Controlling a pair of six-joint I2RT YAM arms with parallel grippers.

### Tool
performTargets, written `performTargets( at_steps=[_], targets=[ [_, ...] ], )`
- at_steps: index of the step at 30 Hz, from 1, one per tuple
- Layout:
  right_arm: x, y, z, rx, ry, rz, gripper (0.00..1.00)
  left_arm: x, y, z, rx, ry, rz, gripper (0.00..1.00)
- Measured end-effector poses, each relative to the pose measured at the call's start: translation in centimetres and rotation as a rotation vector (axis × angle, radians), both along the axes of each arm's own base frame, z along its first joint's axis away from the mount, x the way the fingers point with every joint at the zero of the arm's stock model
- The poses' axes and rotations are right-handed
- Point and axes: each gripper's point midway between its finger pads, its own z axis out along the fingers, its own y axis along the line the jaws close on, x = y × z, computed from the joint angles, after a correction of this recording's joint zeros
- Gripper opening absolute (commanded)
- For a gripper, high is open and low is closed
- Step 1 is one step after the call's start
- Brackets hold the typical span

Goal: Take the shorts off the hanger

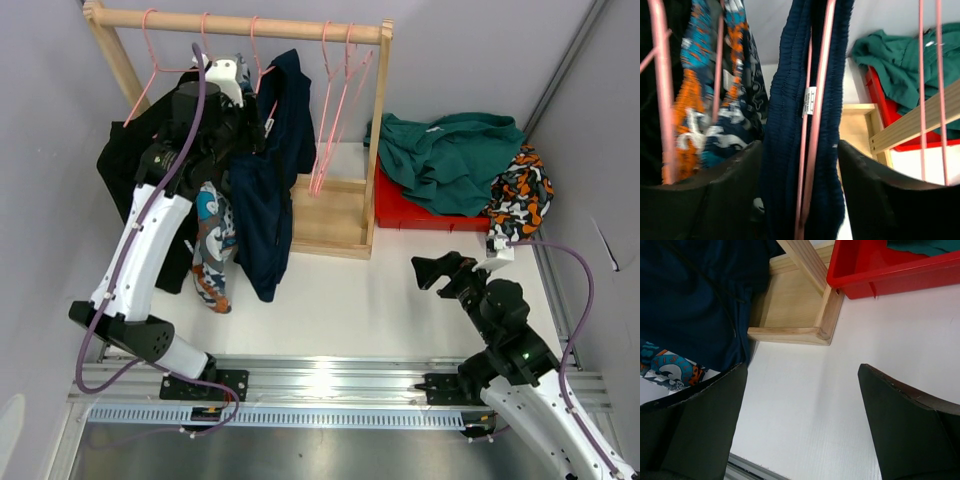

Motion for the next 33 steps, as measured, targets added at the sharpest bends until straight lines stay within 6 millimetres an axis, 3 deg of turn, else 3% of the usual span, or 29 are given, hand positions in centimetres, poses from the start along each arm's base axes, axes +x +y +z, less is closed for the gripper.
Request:
performTargets(
  at_steps=[1, 2, 4, 5, 16, 22, 25, 27, 29, 33],
  targets=[
    [-0.1, -0.1, 0.0, 0.000, 0.000, 0.000, 1.00, 0.4, 0.0, -0.4, 0.002, 0.011, 0.000, 0.54],
    [-0.2, -0.1, -0.1, -0.001, 0.002, -0.002, 1.00, 0.6, 0.0, -0.7, 0.000, 0.018, 0.001, 0.36],
    [-0.4, -0.2, -0.3, -0.005, 0.009, -0.002, 0.99, 0.9, 0.2, -0.9, -0.008, 0.022, 0.006, 0.15],
    [-0.4, -0.3, -0.4, -0.007, 0.012, -0.002, 0.99, 1.1, 0.2, -0.9, -0.010, 0.021, 0.005, 0.00],
    [-0.8, -0.4, -0.7, -0.012, 0.023, -0.001, 0.99, 0.9, 0.2, -0.4, -0.014, 0.023, -0.014, 0.00],
    [-0.7, -0.4, -0.7, -0.015, 0.021, 0.001, 1.00, -1.6, 0.5, 4.4, -0.044, -0.032, -0.049, 0.00],
    [-0.6, -0.3, -0.6, -0.034, 0.020, 0.007, 0.99, -3.7, 0.8, 7.9, -0.074, -0.100, -0.073, 0.00],
    [-0.4, -0.1, 0.1, -0.044, 0.007, 0.017, 1.00, -5.9, 1.1, 8.9, -0.089, -0.125, -0.101, 0.00],
    [-0.3, 0.3, 1.5, -0.038, -0.026, 0.039, 0.99, -8.2, 1.2, 8.5, -0.099, -0.129, -0.135, 0.00],
    [-0.2, 1.5, 4.4, -0.006, -0.102, 0.097, 1.00, -14.1, 2.4, 4.3, -0.102, -0.080, -0.183, 0.00]
  ],
)
